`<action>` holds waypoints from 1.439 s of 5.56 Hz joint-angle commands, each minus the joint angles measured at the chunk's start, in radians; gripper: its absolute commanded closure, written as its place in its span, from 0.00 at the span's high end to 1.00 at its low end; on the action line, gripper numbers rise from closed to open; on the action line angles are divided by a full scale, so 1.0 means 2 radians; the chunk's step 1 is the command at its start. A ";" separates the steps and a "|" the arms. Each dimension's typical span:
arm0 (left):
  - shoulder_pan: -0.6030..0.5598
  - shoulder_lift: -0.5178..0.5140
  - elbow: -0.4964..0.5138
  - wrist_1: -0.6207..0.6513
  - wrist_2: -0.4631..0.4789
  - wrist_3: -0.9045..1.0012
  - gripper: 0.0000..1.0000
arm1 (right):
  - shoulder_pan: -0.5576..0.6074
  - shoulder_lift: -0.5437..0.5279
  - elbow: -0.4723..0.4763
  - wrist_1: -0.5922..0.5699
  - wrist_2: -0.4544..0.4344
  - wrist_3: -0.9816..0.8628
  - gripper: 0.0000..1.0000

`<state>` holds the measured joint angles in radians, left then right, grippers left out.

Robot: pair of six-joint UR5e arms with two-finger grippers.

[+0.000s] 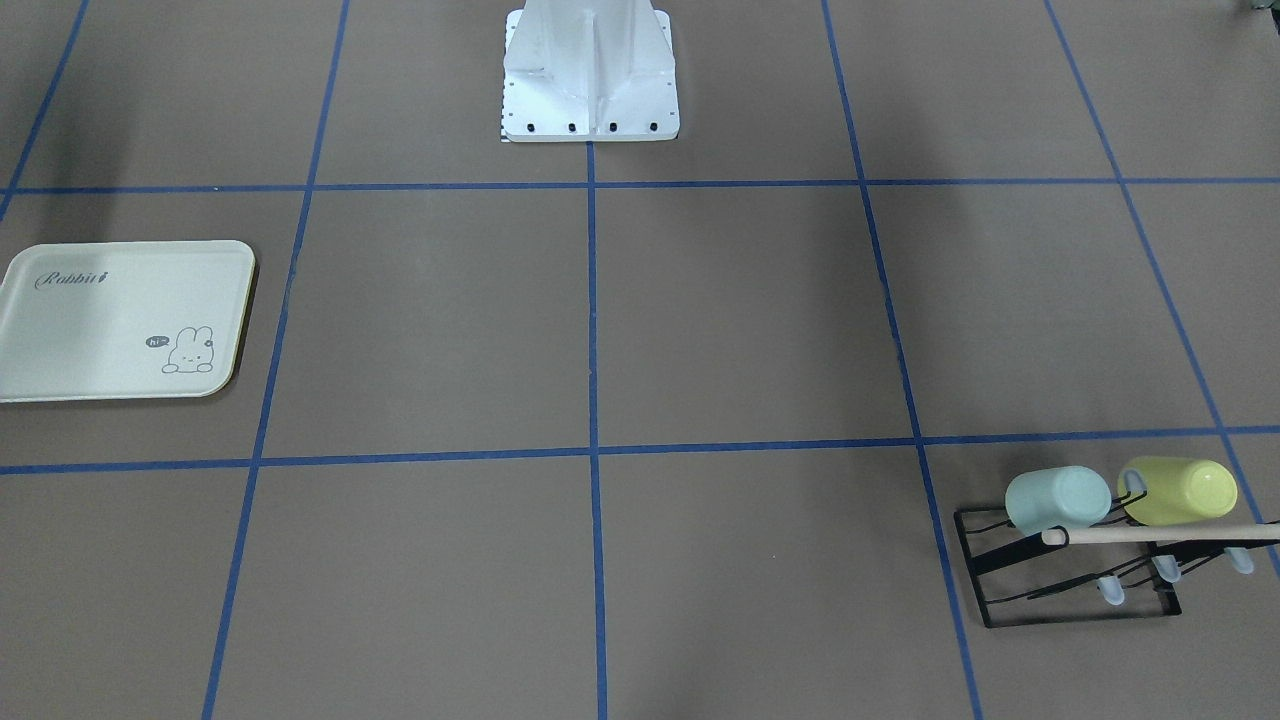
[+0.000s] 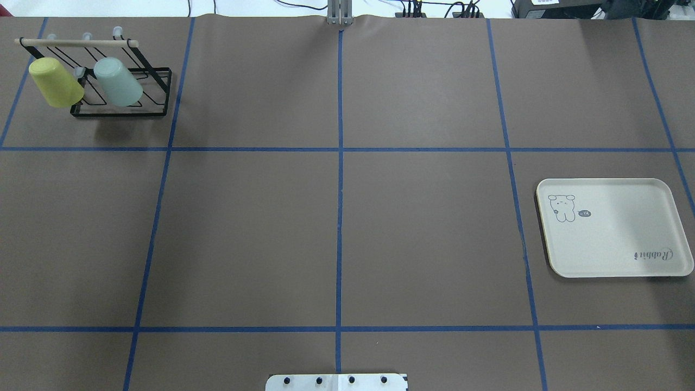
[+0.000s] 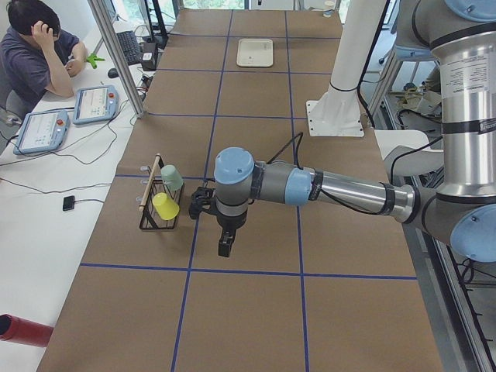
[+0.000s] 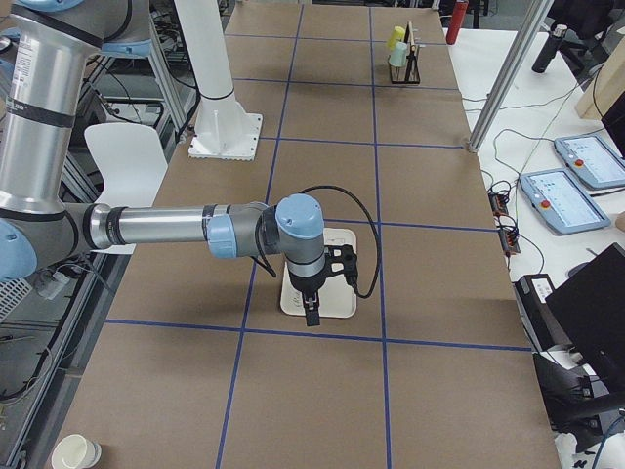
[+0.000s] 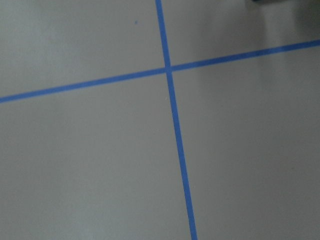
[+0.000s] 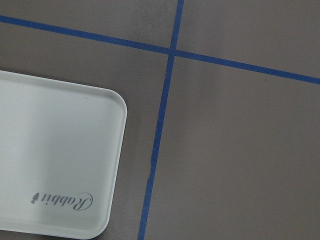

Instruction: Left arm grabs green cup and hands to right arm on tray

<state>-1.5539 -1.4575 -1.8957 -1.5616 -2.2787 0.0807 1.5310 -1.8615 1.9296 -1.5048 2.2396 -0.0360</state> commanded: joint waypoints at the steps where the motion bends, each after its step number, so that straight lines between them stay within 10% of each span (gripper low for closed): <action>1: 0.001 -0.050 0.020 -0.038 -0.004 -0.002 1.00 | 0.000 0.000 -0.003 0.000 0.001 0.000 1.00; 8: 0.151 -0.257 0.136 -0.061 0.002 -0.247 1.00 | 0.000 0.001 -0.006 0.002 0.001 0.000 1.00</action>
<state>-1.2887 -1.8968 -1.6995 -1.6832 -2.2759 -0.3864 1.5309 -1.8592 1.9207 -1.5038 2.2412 -0.0353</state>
